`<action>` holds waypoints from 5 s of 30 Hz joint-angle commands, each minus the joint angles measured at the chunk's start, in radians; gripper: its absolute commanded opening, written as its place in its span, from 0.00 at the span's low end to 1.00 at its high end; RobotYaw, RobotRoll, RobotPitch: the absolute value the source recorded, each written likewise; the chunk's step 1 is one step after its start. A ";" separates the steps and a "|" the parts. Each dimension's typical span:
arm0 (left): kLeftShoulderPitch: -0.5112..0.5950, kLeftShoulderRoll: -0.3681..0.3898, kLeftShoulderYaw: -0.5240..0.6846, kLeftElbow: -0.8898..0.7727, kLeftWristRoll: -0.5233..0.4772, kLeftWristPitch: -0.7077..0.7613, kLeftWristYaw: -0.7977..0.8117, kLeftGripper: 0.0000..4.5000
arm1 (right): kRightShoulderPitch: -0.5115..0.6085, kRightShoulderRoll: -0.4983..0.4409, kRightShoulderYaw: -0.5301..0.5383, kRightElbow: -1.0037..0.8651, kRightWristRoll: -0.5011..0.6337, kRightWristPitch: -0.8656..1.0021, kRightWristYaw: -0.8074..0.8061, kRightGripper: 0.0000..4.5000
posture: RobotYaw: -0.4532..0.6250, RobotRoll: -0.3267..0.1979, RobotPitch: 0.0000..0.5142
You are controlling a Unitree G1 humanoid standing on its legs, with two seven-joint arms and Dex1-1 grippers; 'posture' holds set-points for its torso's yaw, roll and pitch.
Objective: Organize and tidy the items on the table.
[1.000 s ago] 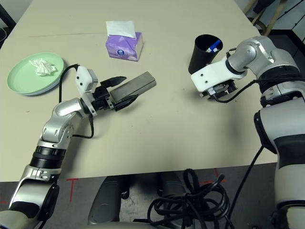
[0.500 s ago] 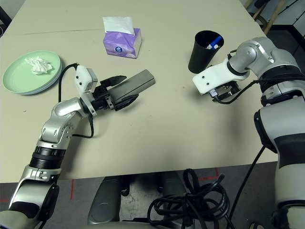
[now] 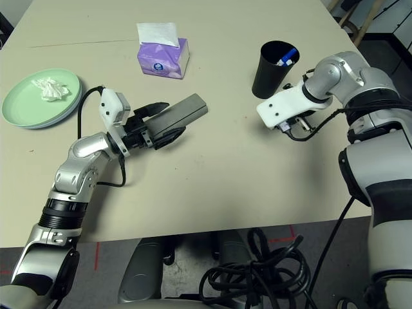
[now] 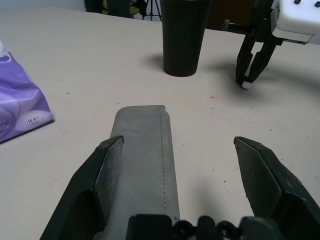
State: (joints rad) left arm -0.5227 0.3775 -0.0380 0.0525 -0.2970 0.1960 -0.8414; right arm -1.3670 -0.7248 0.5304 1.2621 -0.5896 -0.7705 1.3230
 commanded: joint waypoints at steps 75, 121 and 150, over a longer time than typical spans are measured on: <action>-0.158 0.018 -0.036 0.261 0.051 -0.167 -0.169 1.00 | 0.371 0.322 -0.793 -0.901 0.851 1.221 -1.156 0.09 | 0.43 0.62 0.32; -0.178 -0.043 0.118 0.383 0.153 -0.219 0.325 1.00 | 0.826 0.295 -0.784 -1.006 0.885 0.822 -0.836 0.99 | 0.45 0.62 0.29; 0.099 0.004 0.372 0.266 0.113 -0.290 0.656 1.00 | 0.898 0.392 -0.839 -0.953 0.868 0.754 -1.051 0.99 | 0.47 0.62 0.27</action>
State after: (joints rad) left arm -0.4274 0.3754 0.3288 0.3099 -0.1758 -0.0835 -0.1806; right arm -0.4665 -0.3211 -0.2917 0.2954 0.2790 -0.0270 0.2818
